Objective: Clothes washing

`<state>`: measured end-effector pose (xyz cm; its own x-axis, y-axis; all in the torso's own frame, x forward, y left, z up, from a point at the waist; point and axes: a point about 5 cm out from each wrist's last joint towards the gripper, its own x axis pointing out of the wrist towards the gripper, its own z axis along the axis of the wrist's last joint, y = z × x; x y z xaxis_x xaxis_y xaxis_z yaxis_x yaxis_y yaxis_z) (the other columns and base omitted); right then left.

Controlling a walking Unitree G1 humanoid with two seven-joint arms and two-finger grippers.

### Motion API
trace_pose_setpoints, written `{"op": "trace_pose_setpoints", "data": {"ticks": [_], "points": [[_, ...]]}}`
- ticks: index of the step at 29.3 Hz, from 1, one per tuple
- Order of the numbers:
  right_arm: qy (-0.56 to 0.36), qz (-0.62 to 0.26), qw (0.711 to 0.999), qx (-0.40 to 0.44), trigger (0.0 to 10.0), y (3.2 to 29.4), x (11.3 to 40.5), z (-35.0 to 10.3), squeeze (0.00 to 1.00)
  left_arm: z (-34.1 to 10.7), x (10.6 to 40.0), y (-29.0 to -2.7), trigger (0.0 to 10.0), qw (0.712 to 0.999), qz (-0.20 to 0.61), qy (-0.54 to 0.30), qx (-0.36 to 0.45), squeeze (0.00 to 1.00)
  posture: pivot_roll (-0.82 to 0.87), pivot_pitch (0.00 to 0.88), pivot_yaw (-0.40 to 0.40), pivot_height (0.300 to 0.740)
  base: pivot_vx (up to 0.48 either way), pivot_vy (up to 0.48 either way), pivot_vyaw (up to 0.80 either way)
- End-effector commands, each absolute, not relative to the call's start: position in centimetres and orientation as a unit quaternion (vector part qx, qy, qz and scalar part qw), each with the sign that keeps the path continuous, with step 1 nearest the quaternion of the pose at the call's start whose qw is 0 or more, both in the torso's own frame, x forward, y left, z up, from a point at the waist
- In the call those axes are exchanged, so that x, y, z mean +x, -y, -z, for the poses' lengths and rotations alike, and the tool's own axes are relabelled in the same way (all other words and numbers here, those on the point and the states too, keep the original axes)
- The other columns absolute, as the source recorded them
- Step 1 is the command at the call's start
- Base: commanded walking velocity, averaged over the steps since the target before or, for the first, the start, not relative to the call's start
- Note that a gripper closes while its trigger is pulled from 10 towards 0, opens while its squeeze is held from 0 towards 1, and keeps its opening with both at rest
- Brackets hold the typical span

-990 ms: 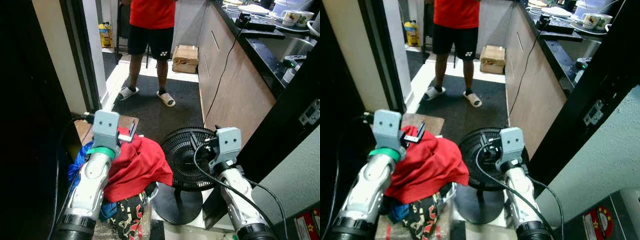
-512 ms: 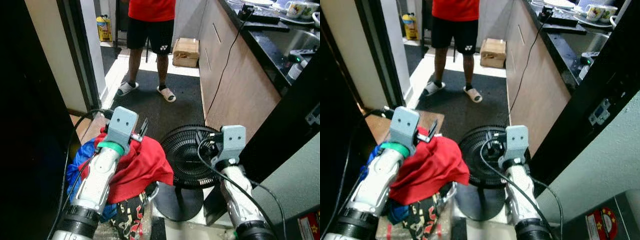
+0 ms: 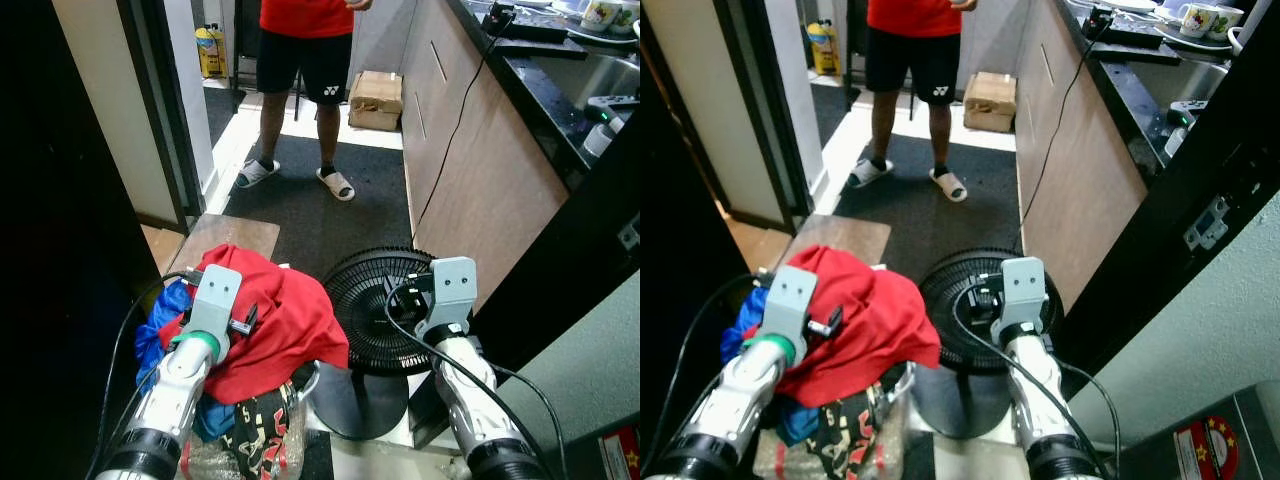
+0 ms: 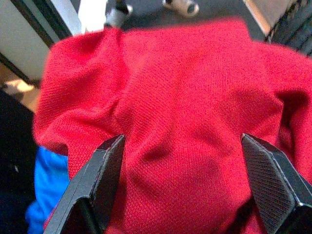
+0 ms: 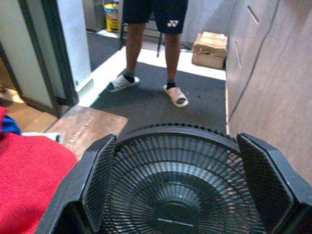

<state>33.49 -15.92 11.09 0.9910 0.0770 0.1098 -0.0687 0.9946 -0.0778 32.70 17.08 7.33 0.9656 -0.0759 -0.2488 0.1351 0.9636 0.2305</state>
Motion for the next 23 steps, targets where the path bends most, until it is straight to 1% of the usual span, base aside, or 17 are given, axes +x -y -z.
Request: {"op": "trace_pose_setpoints", "data": {"ticks": [1, 3, 4, 7, 8, 23], "points": [[0.051, -0.031, 0.998, -0.035, 10.0, 16.2, 33.4, -10.8, 0.0, -5.9, 31.9, -16.9, 10.0, 0.979, 0.063, -0.149, 0.122, 0.0, 0.03, 0.09, -0.014, 0.74, 0.0, 0.0, 0.0], [0.05, -0.026, 0.998, -0.037, 10.0, 16.7, 33.3, -10.7, 0.0, -5.5, 31.7, -16.8, 10.0, 0.979, 0.067, -0.152, 0.119, 0.0, 0.02, 0.089, -0.016, 0.74, 0.0, 0.0, 0.0], [0.049, -0.024, 0.998, -0.038, 10.0, 16.9, 33.3, -10.6, 0.0, -5.5, 31.8, -16.8, 7.1, 0.979, 0.068, -0.151, 0.118, 0.0, 0.02, 0.089, -0.016, 0.74, 0.0, 0.0, 0.0], [0.048, -0.022, 0.998, -0.039, 10.0, 17.0, 33.3, -10.6, 0.0, -5.4, 31.9, -16.7, 7.1, 0.979, 0.069, -0.15, 0.118, 0.0, 0.02, 0.089, -0.016, 0.74, 0.0, 0.0, 0.0], [0.048, -0.021, 0.998, -0.04, 10.0, 17.1, 33.3, -10.6, 0.0, -5.5, 32.1, -16.8, 0.0, 0.979, 0.066, -0.149, 0.121, 0.0, 0.02, 0.087, -0.017, 0.74, 0.0, 0.0, 0.0], [0.051, -0.015, 0.998, -0.04, 10.0, 17.3, 33.4, -10.7, 0.0, -6.0, 32.3, -17.4, 0.0, 0.982, 0.05, -0.128, 0.129, 0.0, 0.02, 0.086, -0.01, 0.74, 0.0, 0.0, 0.0]]}}
